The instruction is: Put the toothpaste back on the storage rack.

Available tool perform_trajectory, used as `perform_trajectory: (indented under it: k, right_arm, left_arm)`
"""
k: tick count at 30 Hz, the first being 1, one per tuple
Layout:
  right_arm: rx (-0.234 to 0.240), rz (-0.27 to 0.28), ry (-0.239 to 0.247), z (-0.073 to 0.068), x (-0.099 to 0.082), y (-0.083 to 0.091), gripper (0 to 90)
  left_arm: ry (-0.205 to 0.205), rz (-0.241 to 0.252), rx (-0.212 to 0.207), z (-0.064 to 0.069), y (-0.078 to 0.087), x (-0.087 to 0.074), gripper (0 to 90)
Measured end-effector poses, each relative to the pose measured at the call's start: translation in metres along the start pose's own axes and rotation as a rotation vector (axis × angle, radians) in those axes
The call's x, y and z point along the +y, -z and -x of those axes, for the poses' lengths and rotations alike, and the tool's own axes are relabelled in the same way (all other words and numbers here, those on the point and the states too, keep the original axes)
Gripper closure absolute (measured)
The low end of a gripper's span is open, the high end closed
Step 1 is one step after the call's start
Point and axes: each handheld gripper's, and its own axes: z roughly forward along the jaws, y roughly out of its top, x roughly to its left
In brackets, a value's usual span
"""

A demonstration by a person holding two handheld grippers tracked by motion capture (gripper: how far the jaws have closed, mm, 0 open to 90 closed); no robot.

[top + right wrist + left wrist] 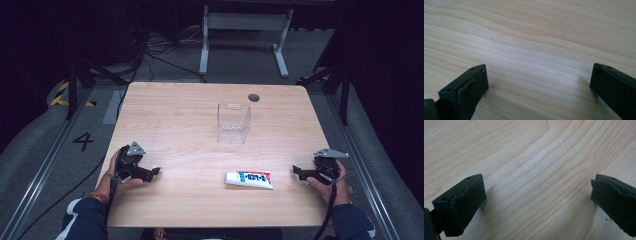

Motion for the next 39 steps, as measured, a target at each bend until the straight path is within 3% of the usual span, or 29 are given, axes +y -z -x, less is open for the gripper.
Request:
perform_trajectory:
  k: [11,16,20,21,22,23,25,27,39]
  right_arm:
    - [0.001,-0.002,0.002,0.0,0.0,0.0,1.7]
    - [0.0,-0.002,0.002,0.0,0.0,0.001,1.7]
    - [0.001,-0.002,0.003,0.0,0.0,0.001,1.7]
    - [0.002,-0.002,0.003,0.0,0.0,0.001,1.7]
    - [0.002,-0.002,0.003,0.0,0.0,0.001,1.7]
    - [0.003,-0.002,0.005,0.0,-0.001,0.001,1.7]
    - [0.004,-0.002,0.005,0.0,-0.001,0.001,1.7]
    - [0.004,-0.002,0.006,0.0,-0.001,0.001,1.7]
    - [0.004,-0.002,0.005,0.0,-0.001,0.001,1.7]
  left_arm:
    - [0.001,-0.002,0.002,0.0,0.0,0.0,0.2]
    - [-0.006,-0.028,0.013,0.002,0.0,0.005,0.7]
    - [-0.005,-0.032,0.019,0.005,0.003,0.008,7.8]
    - [-0.004,-0.031,0.018,0.006,0.004,0.009,16.8]
    - [-0.016,-0.038,0.036,0.007,0.005,0.011,20.5]
    - [-0.017,-0.039,0.036,0.011,0.005,0.014,14.2]
    - [-0.036,-0.036,0.024,0.012,0.006,0.016,18.9]
    - [-0.08,-0.021,0.026,0.017,0.01,0.023,15.0]
    - [-0.182,-0.024,-0.024,0.041,0.008,0.043,16.6]
